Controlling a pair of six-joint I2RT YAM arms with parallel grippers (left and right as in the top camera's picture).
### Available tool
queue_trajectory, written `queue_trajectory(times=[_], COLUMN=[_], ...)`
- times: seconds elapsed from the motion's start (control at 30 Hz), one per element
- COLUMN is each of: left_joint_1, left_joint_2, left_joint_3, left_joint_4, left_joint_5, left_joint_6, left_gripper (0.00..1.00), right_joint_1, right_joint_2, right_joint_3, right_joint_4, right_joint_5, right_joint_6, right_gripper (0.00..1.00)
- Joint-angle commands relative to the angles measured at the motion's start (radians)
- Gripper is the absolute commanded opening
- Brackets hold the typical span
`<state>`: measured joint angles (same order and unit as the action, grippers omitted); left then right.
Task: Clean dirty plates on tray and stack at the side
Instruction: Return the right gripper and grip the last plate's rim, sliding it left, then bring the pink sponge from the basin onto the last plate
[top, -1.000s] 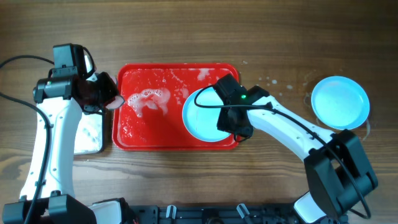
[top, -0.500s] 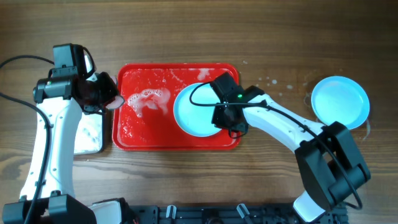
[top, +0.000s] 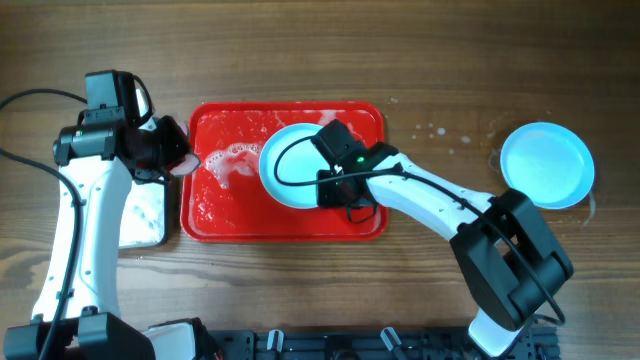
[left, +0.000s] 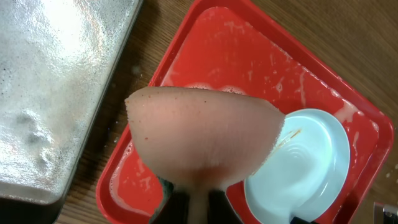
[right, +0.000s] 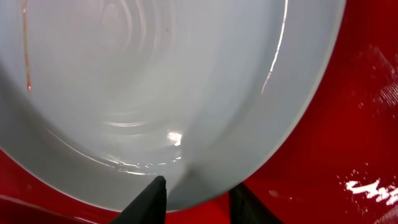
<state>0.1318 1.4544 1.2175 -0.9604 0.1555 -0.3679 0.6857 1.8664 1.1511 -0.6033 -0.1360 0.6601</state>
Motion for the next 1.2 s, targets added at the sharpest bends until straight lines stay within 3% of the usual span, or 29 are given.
queue_trajectory(times=[0.0,0.2,0.3,0.53,0.77,0.87,0.97,1.17], left_joint_1=[-0.004,-0.004,-0.004,-0.016,-0.088,-0.140,-0.204,-0.316], left_joint_2=[-0.018,-0.018,-0.018,0.023,0.085,0.111,0.149,0.294], left_joint_3=[0.013,0.010,-0.007,-0.015,-0.015,-0.015,-0.015,-0.015], left_joint_4=[0.003,0.003,0.010,0.041,0.124,0.171,0.229,0.333], left_joint_5=[0.012,0.012,0.012,0.012,0.012,0.012,0.011,0.011], left_joint_6=[0.020,0.020,0.020,0.020,0.021,0.021,0.021,0.024], left_gripper=[0.04,0.04,0.04,0.04,0.04,0.04,0.04,0.04], right_joint_1=[0.027,-0.023,-0.087,-0.129,-0.113,-0.111,-0.087,-0.041], right_joint_2=[0.019,0.018,0.021,0.095,0.158,0.159,0.159,0.159], right_joint_3=[0.041,0.140,0.145,0.145,0.145,0.145,0.143,0.143], right_joint_4=[0.011,-0.100,-0.091,-0.043,-0.006,-0.005,-0.011,-0.034], right_joint_5=[0.039,0.215,0.206,0.113,0.059,0.047,0.045,0.045], right_joint_6=[-0.087,0.055,0.101,0.091,0.102,0.099,0.099,0.075], right_gripper=[0.35,0.43,0.51,0.51,0.40,0.27,0.05,0.04])
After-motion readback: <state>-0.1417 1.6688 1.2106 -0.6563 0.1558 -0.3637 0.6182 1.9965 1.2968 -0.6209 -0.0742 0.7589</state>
